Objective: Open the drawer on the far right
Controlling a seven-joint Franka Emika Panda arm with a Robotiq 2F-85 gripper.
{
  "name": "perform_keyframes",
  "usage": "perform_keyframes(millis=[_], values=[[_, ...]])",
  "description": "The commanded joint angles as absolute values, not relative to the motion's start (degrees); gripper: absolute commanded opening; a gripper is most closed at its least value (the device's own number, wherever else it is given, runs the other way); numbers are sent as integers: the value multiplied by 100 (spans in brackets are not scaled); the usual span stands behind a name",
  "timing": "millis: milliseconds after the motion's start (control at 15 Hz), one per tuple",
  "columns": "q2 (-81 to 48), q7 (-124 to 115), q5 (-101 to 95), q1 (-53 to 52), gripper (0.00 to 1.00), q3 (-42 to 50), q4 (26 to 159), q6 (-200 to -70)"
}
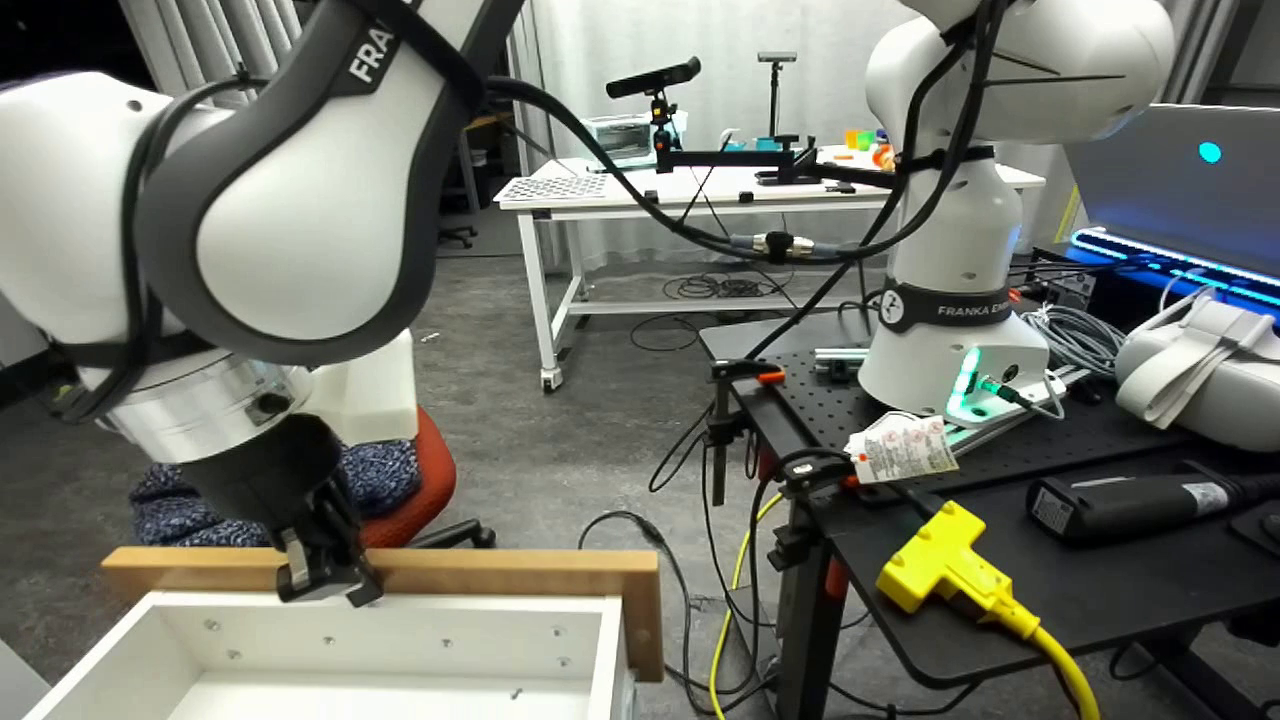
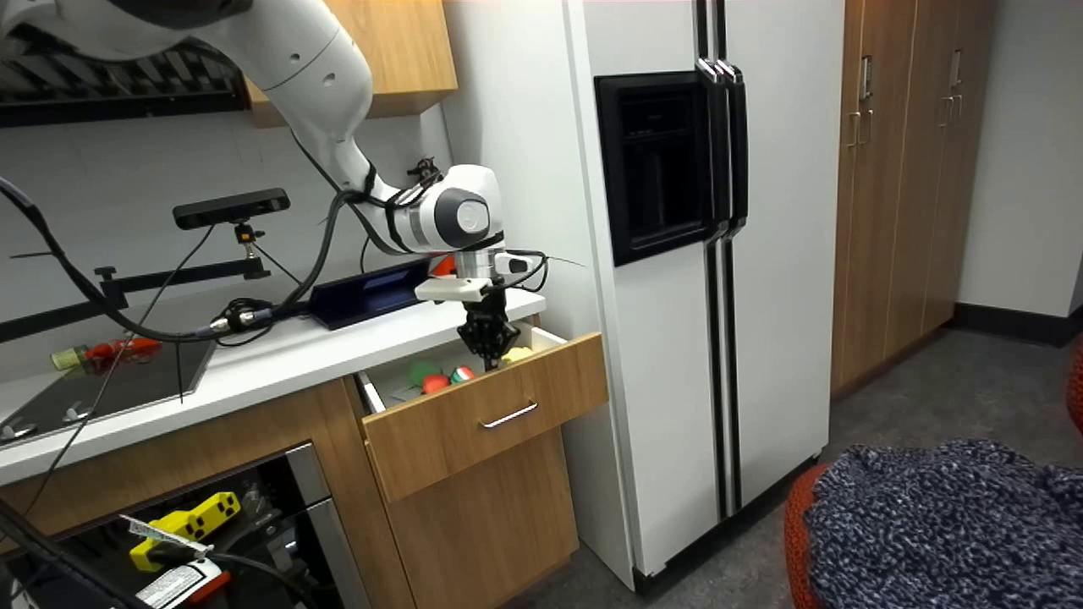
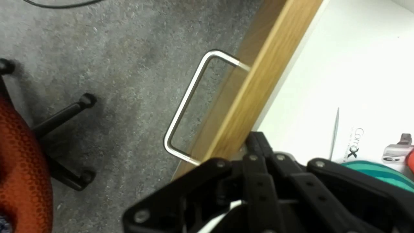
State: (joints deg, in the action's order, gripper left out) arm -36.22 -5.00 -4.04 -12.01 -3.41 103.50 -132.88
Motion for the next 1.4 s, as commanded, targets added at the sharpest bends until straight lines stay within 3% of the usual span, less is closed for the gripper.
perform_keyframes(millis=[0, 533, 1333], values=[[-2961, -998, -796, -1381, 0, -98, 11049, -12888], [-2389, -1461, -1238, -1338, 0, -112, 11590, -12285], [-2293, -1183, -2099, -1272, 0, -84, 12096, -14507]])
